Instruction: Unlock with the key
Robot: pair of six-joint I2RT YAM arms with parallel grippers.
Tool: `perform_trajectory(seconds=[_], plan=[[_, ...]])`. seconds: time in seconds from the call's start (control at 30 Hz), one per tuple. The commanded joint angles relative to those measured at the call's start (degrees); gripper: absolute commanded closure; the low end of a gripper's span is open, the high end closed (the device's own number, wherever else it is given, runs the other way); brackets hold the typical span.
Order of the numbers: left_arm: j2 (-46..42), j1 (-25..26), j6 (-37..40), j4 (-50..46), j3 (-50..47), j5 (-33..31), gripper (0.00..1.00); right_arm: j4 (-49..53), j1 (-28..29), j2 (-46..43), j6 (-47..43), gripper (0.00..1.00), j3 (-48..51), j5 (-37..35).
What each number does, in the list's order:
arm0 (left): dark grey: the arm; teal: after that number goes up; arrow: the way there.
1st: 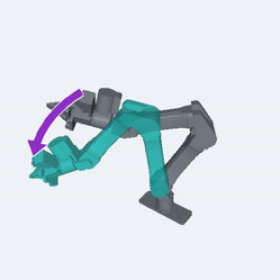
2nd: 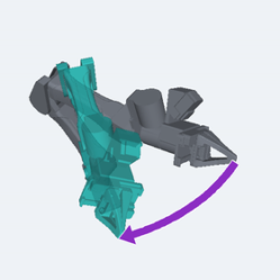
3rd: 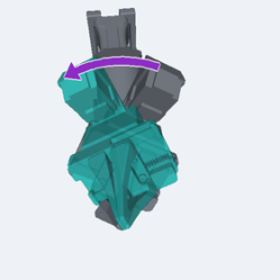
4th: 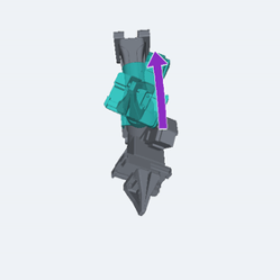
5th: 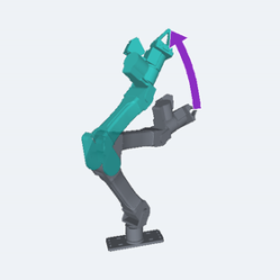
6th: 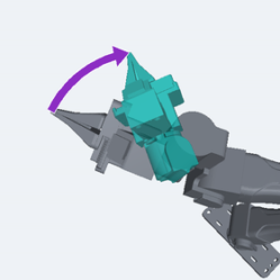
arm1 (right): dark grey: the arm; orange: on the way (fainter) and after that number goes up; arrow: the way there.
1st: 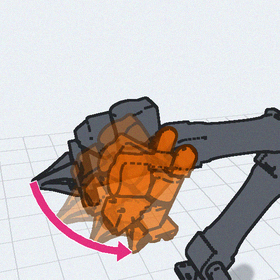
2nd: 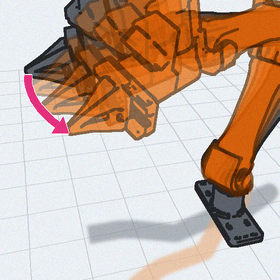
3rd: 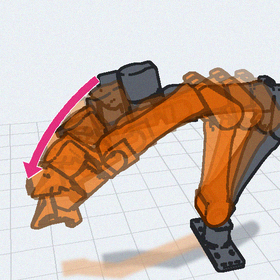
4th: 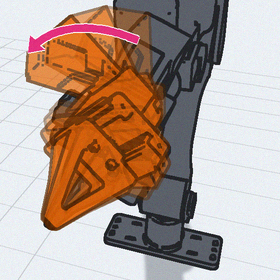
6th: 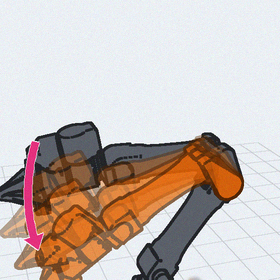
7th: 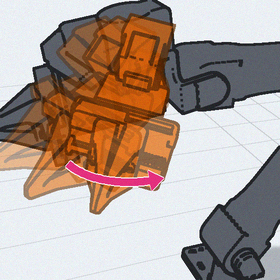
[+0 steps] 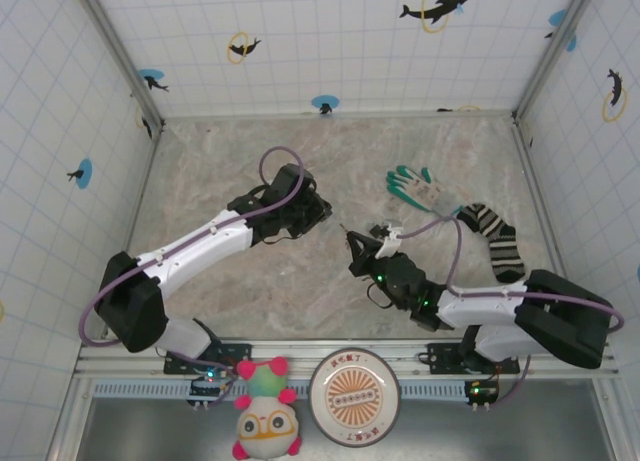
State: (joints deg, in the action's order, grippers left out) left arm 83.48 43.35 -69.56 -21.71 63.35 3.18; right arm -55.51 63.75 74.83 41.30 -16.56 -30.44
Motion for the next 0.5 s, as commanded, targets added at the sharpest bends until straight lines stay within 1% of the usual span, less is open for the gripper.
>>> perform_trajectory(seconds=[0.0,0.07,0.2,0.47], plan=[[-0.3,0.6,-1.8,1.5,-0.7,-1.3,0.76,-7.4,1.9,2.7,1.3,1.00,-2.4,-5.8],[-0.3,0.8,-1.9,1.8,-0.7,-1.3,0.76,-9.0,2.6,4.7,2.5,1.00,-2.7,-7.2],[-0.3,0.9,-1.8,2.0,-0.8,-1.1,0.76,-13.3,3.2,8.3,4.0,1.00,-2.8,-7.4],[-0.5,1.1,-1.7,2.1,-1.0,-1.3,0.76,-13.1,3.7,10.0,4.3,1.00,-4.9,-7.9]])
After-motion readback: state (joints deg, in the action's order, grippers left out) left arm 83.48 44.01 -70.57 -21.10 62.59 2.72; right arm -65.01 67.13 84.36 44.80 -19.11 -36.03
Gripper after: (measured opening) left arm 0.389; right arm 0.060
